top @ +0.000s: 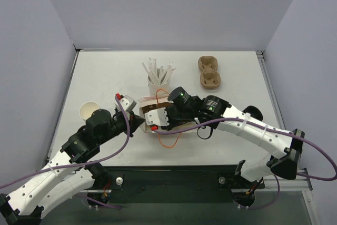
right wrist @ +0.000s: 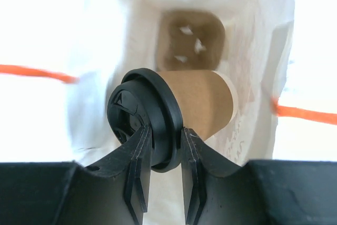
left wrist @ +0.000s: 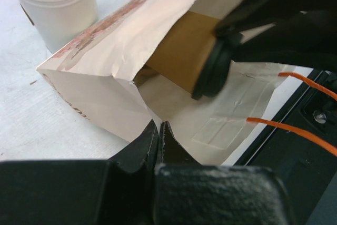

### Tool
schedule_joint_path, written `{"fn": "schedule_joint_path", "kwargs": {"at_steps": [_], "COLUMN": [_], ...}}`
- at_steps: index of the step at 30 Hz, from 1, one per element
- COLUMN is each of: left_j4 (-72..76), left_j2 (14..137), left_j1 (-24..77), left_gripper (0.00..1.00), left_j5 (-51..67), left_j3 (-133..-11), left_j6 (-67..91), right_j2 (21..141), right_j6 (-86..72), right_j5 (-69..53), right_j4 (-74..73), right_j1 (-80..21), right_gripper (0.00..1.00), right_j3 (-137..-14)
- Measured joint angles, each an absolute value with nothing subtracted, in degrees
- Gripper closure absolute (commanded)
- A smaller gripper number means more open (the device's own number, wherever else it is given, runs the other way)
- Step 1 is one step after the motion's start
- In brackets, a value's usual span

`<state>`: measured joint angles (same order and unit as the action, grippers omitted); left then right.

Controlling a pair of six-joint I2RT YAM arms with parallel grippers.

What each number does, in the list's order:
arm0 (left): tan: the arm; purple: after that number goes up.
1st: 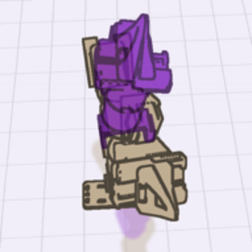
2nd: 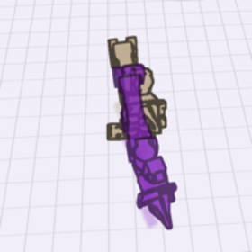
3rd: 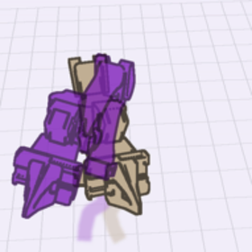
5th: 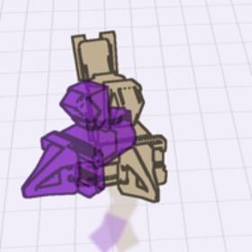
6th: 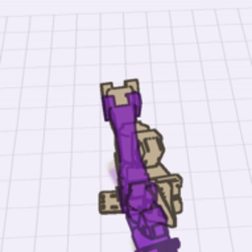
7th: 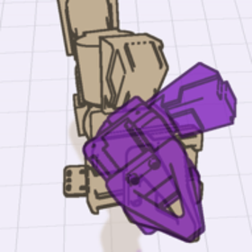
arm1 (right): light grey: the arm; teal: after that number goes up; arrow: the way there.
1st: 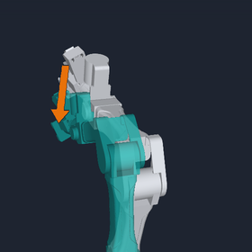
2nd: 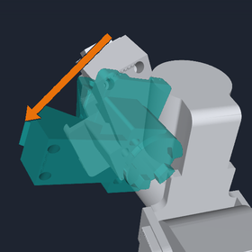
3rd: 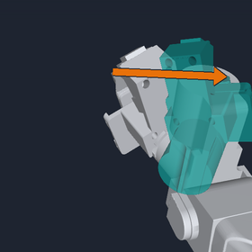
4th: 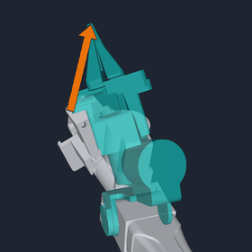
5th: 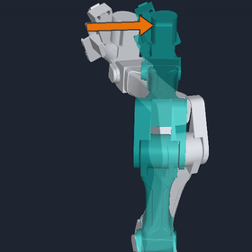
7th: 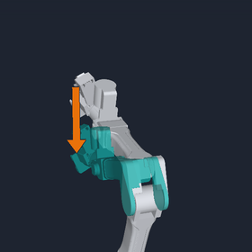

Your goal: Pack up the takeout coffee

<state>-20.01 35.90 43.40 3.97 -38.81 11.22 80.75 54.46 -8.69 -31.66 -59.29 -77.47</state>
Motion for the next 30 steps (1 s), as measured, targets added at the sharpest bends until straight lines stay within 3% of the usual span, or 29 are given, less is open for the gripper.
{"fn": "schedule_joint_path", "kwargs": {"at_steps": [11, 30], "left_j4": [-27.03, -35.35], "left_j2": [41.19, 44.53], "left_j1": [42.89, 42.57], "left_gripper": [1.00, 1.00], "left_j5": [1.50, -1.10], "left_j3": [-48.97, -54.00], "left_j6": [10.72, 11.68], "right_j2": [77.69, 76.34], "right_j6": [33.63, 9.67], "right_j5": [-13.02, -14.63], "right_j4": [-37.56, -38.92], "right_j1": [-64.01, -62.43], "right_gripper": [1.00, 1.00], "right_j3": [-93.34, -106.43]}}
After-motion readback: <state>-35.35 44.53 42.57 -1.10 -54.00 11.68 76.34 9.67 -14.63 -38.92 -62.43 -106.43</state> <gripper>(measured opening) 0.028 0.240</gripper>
